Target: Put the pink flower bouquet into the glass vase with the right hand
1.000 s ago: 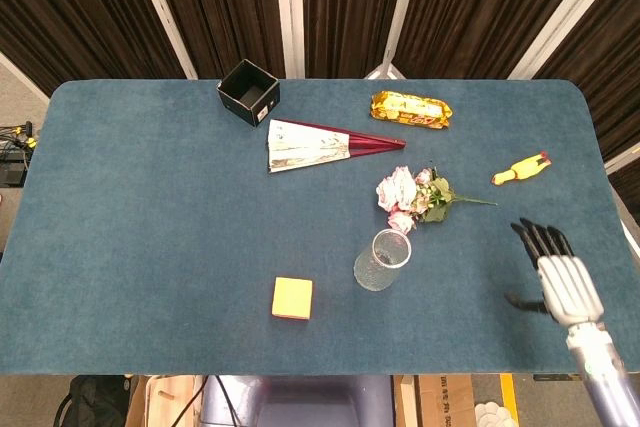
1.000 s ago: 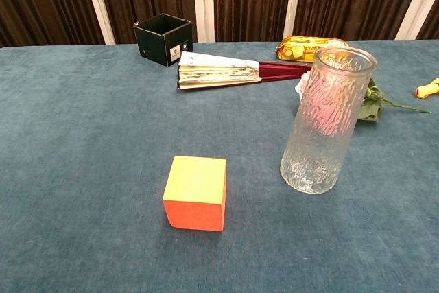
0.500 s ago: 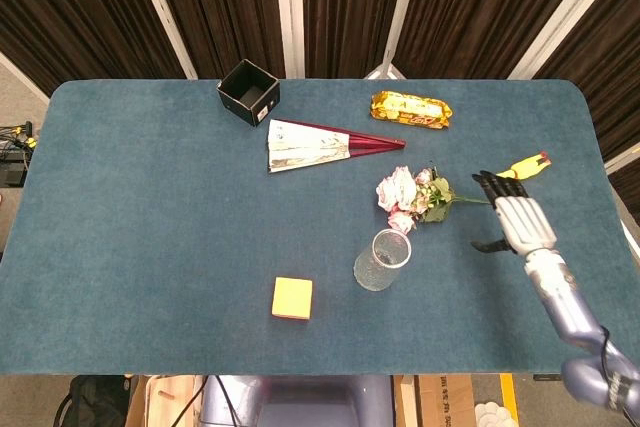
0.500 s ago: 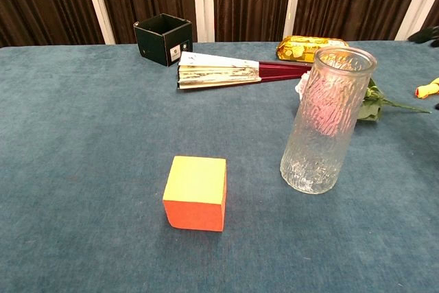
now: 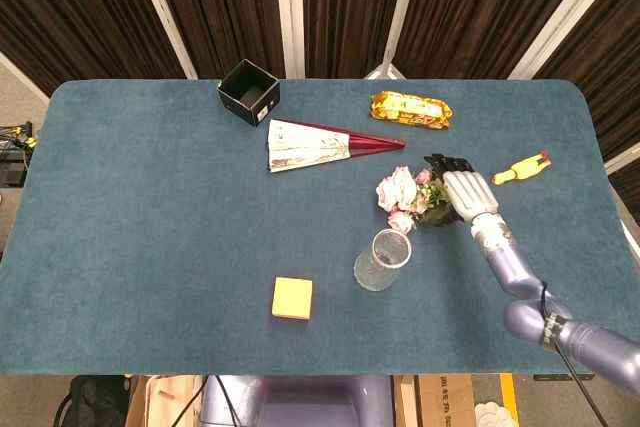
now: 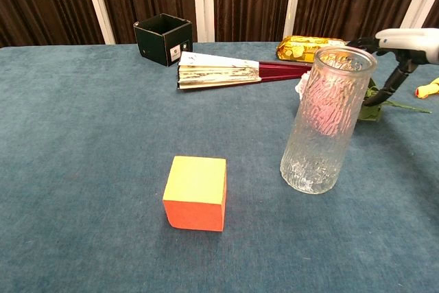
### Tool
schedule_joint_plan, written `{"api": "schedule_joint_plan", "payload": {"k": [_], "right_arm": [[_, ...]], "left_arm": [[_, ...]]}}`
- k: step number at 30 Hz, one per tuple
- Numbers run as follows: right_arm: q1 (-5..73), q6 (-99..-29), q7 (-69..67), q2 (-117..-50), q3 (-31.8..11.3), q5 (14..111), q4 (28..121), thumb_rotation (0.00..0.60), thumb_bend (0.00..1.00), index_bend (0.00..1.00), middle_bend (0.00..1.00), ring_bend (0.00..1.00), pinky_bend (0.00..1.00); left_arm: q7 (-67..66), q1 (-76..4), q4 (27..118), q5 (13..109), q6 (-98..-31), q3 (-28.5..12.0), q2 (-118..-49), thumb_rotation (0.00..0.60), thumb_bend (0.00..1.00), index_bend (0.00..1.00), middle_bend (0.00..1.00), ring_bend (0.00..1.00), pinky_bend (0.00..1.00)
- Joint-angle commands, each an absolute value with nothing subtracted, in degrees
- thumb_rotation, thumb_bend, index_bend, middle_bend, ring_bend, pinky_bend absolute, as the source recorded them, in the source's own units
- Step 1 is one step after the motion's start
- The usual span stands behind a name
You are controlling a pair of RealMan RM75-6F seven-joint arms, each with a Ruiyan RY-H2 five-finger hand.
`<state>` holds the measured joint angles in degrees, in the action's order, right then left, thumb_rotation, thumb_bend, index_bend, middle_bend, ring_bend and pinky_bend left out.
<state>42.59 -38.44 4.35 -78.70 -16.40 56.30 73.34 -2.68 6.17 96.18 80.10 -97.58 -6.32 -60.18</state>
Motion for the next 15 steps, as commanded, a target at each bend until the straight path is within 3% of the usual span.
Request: {"api": "schedule_joint_plan", "payload": {"k": [1,10,15], "right_arm": [[43.6,-37.4,4.6,-79.5,-16.6,55.2,72.5,0.600,0.17,0.05,0.05,0.06,0.00],[47.2,-34.3,7.8,-83.2,-14.4,52.2,66.6,0.600,0.17,0.10,0.05,0.08,0.00],[49.0,-33.5,8.6,-85.4,-14.0,51.3,63.2,0.600,0.17,0.22,0.14,0.16,0.00]], "left_arm": [[-2.9,6.0,96.2,79.9,-97.4,-6.4,-60.3,0.600,0.25,0.08,0.00,0.00,0.02],[-4.0,5.9,96.4,79.4,-97.2,-6.6,-60.5,0.600,0.25,0.08,0.00,0.00,0.02],[-5.2,5.7,96.5,79.4,-96.9,-6.5,-60.9,0.600,0.25,0.08,0.00,0.00,0.02]]}}
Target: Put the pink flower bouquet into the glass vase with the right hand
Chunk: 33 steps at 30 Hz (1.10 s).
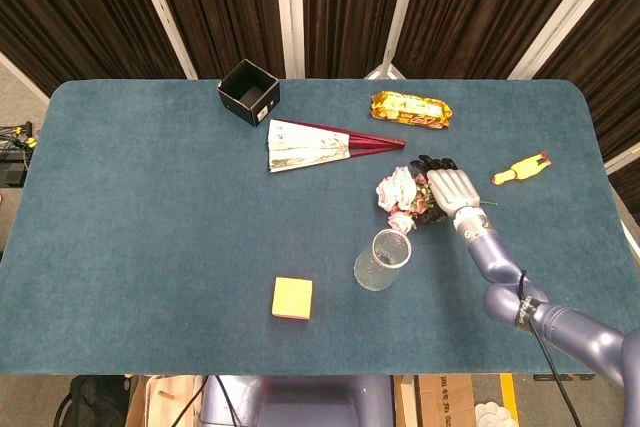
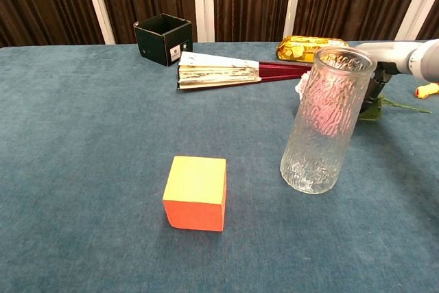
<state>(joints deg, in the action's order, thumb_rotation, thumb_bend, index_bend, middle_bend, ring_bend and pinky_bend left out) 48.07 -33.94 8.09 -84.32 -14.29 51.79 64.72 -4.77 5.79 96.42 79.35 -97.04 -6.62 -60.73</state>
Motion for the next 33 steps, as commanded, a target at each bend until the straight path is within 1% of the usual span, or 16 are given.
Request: {"api": "schedule_joint_plan", "payload": {"k": [1,5,11,13,17,20,23,27,30,33], "right_arm": [[49.4,-33.2,8.9,-85.9,-13.9,51.2,62.3,0.600,0.17,0.24,0.16,0.18,0.00],[50.7,-32.0,10.0,-87.3,-13.1,50.4,59.8,0.600,0.17,0.30,0.22,0.24,0.00],[51.2,-31.4,9.7,-88.4,-12.5,50.5,58.2,0.600,0.17,0.40,0.34,0.37,0.00],[51.2,-31.8,9.3,-88.7,-12.5,51.0,58.0,0.600,0.19,0.45,0.39,0.41,0.01],[50.7,-32.9,7.1,-88.9,-13.3,52.1,58.2,0.600,0.27,0.54,0.46,0.48,0.05],[50.4,-32.4,5.1,-88.3,-13.8,52.6,58.9,0.600,0.29,0.56,0.47,0.48,0.05],[50.0,-32.2,3.2,-87.2,-14.4,53.2,60.2,0.600,0.29,0.56,0.47,0.48,0.05],[49.3,-32.2,-0.6,-84.9,-16.2,53.7,62.9,0.600,0.29,0.56,0.47,0.48,0.05],[48.4,-32.7,-5.1,-82.6,-18.6,54.5,65.8,0.600,0.29,0.57,0.47,0.49,0.05],[47.1,-33.4,-11.2,-79.4,-22.3,55.2,69.5,0.600,0.29,0.58,0.47,0.49,0.05]], "left_arm": [[-5.5,5.6,96.5,79.4,-96.9,-6.5,-60.9,0.600,0.25,0.08,0.00,0.00,0.02],[-5.9,5.5,96.7,79.5,-96.6,-6.4,-61.0,0.600,0.25,0.08,0.00,0.00,0.02],[-6.6,5.3,96.8,79.2,-96.3,-6.5,-61.2,0.600,0.25,0.08,0.00,0.00,0.02],[-6.7,5.3,96.9,79.3,-96.1,-6.4,-61.2,0.600,0.25,0.08,0.00,0.00,0.02],[-6.5,5.2,96.9,79.4,-95.8,-6.2,-61.0,0.600,0.25,0.08,0.00,0.00,0.02],[-6.3,5.1,97.0,79.3,-95.6,-6.2,-60.9,0.600,0.25,0.08,0.00,0.00,0.02],[-6.1,5.2,97.0,79.3,-95.6,-6.2,-60.8,0.600,0.25,0.08,0.00,0.00,0.02],[-5.7,5.2,97.0,79.4,-95.6,-6.2,-60.7,0.600,0.25,0.08,0.00,0.00,0.02],[-5.4,5.2,97.0,79.6,-95.6,-6.1,-60.6,0.600,0.25,0.08,0.00,0.00,0.02],[-5.1,5.3,97.0,79.9,-95.7,-6.0,-60.5,0.600,0.25,0.08,0.00,0.00,0.02]]}}
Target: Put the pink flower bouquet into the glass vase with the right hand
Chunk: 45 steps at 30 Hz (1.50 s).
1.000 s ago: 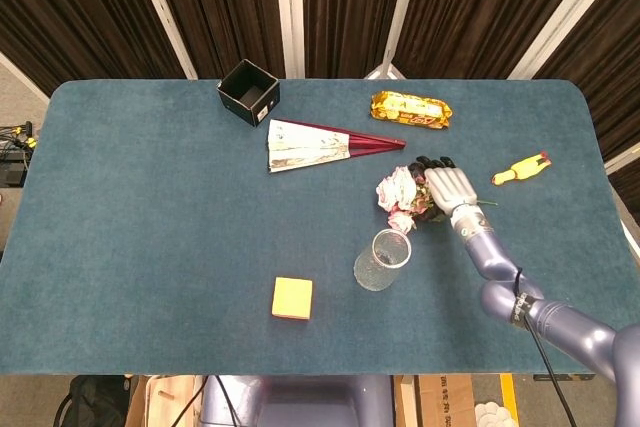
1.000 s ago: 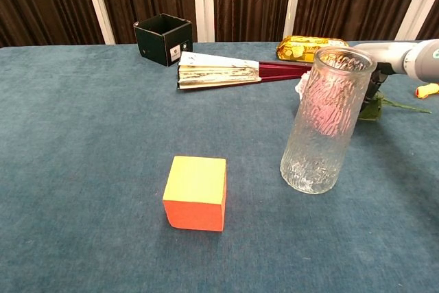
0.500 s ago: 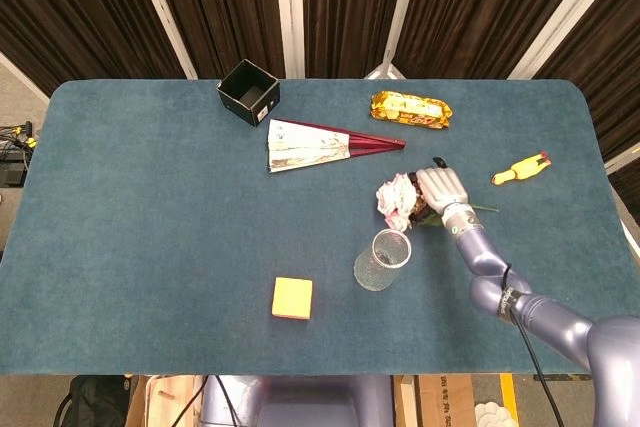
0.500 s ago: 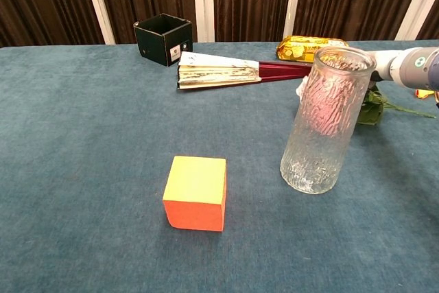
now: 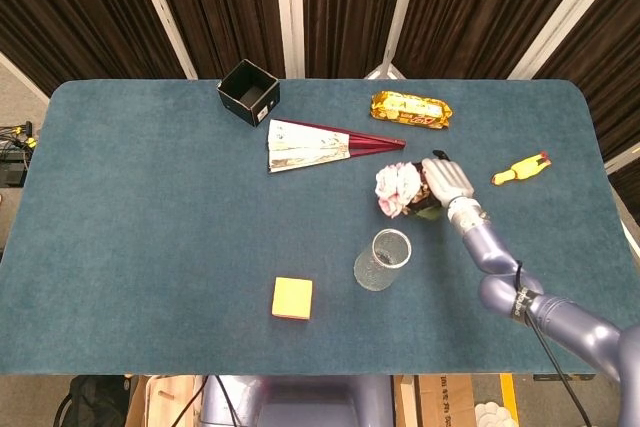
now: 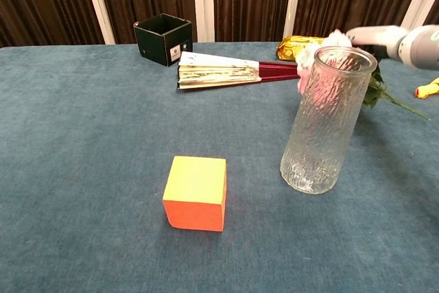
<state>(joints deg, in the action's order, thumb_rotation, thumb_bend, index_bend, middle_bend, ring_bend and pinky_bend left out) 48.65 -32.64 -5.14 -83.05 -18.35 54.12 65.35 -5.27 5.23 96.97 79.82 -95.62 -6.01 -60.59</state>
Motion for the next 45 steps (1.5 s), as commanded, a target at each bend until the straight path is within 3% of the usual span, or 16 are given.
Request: {"api": "schedule_joint_plan", "payload": {"k": [1,11,22,32,38,45], "right_arm": [[46.7,-33.6,-13.0,-78.3,-23.4,55.4,70.5,0.600,0.29,0.58,0.47,0.49,0.05],[41.6,-33.9,-29.7,-63.9,-35.5,53.6,85.1,0.600,0.29,0.60,0.47,0.49,0.06],[35.8,-36.3,-37.7,-46.2,-46.2,39.2,108.6,0.600,0.29,0.61,0.48,0.49,0.10],[31.5,-45.4,-40.5,-37.0,-50.6,31.2,126.0,0.600,0.29,0.61,0.48,0.49,0.12],[31.6,-48.2,-42.1,-37.3,-50.6,30.0,129.6,0.600,0.29,0.61,0.48,0.49,0.13],[34.2,-53.1,-38.7,-40.5,-46.9,29.8,132.8,0.600,0.29,0.61,0.48,0.49,0.13]], "left_arm": [[-4.9,5.3,96.9,80.0,-95.7,-5.9,-60.5,0.600,0.25,0.08,0.00,0.00,0.02],[-3.0,5.6,97.0,81.4,-95.9,-5.3,-59.9,0.600,0.25,0.08,0.00,0.00,0.02],[-0.4,6.5,96.8,82.5,-97.3,-5.0,-59.1,0.600,0.25,0.08,0.00,0.00,0.02],[1.6,6.9,96.3,82.3,-98.1,-5.4,-58.8,0.600,0.25,0.08,0.00,0.00,0.02],[2.1,7.1,96.1,82.5,-98.3,-5.3,-58.7,0.600,0.25,0.08,0.00,0.00,0.02],[2.0,7.0,96.1,82.5,-98.1,-5.3,-58.7,0.600,0.25,0.08,0.00,0.00,0.02]]}}
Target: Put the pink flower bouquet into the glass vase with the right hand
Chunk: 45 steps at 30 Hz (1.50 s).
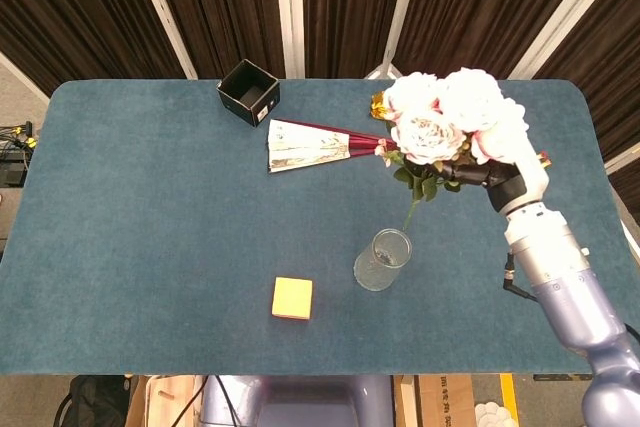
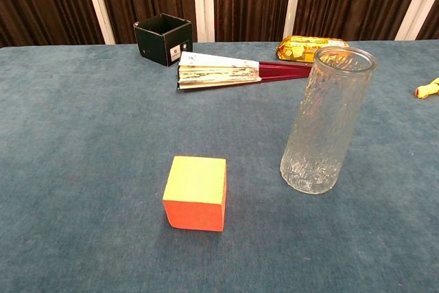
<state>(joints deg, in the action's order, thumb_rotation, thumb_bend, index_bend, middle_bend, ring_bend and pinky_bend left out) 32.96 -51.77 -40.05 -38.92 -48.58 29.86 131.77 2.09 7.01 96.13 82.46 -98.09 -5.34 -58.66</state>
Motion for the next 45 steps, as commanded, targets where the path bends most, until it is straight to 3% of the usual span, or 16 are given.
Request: {"api": "schedule_joint_plan", "payload": {"k": [1,9,21,45], "right_arm": [[34.6,-53.3,-38.3,-41.0,-46.4,29.8,132.8,0.600,0.29,0.61,0.48,0.49,0.13],[36.5,-57.5,-34.3,-46.8,-41.2,32.7,131.7,0.600,0.29,0.61,0.48,0.49,0.13],[36.6,-59.8,-33.8,-54.0,-36.9,37.8,127.9,0.600,0.29,0.62,0.48,0.49,0.13],[28.9,-53.8,-44.6,-60.0,-30.1,53.0,121.5,0.600,0.29,0.62,0.48,0.49,0.13]], "left_arm": [[2.0,7.0,96.1,82.5,-98.0,-5.3,-58.7,0.600,0.25,0.08,0.00,0.00,0.02],[2.0,7.1,96.1,82.2,-98.1,-5.5,-58.7,0.600,0.25,0.08,0.00,0.00,0.02],[0.8,7.0,96.3,82.0,-98.1,-5.6,-59.0,0.600,0.25,0.08,0.00,0.00,0.02],[-1.6,6.6,96.8,81.7,-97.6,-5.7,-59.6,0.600,0.25,0.08,0.00,0.00,0.02]]}}
